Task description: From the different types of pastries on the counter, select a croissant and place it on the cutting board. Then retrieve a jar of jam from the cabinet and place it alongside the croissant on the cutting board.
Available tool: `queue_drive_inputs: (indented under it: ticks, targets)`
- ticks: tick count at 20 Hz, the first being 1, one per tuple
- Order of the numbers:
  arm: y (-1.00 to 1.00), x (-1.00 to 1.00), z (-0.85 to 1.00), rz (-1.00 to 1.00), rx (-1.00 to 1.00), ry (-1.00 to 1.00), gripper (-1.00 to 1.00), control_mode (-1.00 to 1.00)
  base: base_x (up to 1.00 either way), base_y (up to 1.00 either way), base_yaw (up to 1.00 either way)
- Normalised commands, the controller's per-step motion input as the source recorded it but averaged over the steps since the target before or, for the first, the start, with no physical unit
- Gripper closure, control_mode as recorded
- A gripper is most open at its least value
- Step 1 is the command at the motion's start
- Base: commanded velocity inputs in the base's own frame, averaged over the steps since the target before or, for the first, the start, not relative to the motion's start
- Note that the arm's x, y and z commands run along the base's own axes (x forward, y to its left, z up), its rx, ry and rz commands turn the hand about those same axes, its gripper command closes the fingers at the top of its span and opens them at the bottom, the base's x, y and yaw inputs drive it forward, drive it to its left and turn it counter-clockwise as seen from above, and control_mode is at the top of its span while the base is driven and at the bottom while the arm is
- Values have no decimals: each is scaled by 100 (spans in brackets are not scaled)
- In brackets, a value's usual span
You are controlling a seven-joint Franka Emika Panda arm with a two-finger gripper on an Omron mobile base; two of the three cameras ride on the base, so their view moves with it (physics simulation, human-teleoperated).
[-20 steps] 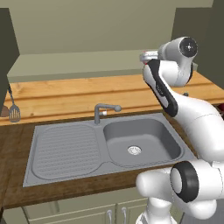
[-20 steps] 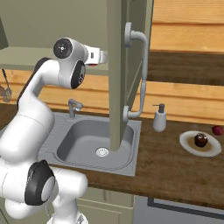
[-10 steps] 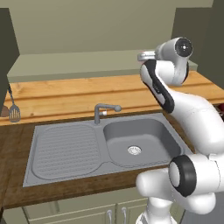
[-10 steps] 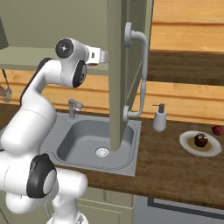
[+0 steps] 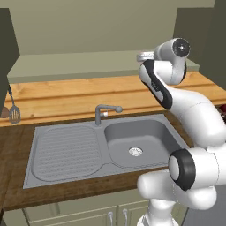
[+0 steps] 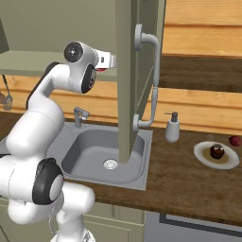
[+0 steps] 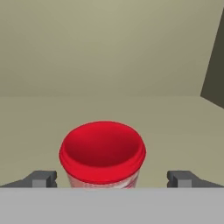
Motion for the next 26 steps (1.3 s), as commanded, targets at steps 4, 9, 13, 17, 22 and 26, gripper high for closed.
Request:
queue_drive_inputs:
  ticks: [4,9,13,17,22,26]
  targets:
    - [0,3,-16,0,0,0,-100,-100,0,0,0]
    - [4,15,0,0,0,0,-100,-100,0,0,0]
    - [4,7,-1,0,0,0,-100,-100,0,0,0]
    - [0,9,-1,0,0,0,-100,-100,0,0,0]
    - [0,21,-4,0,0,0,-100,-100,0,0,0]
    - [19,15,-41,0,0,0,100,-100,0,0,0]
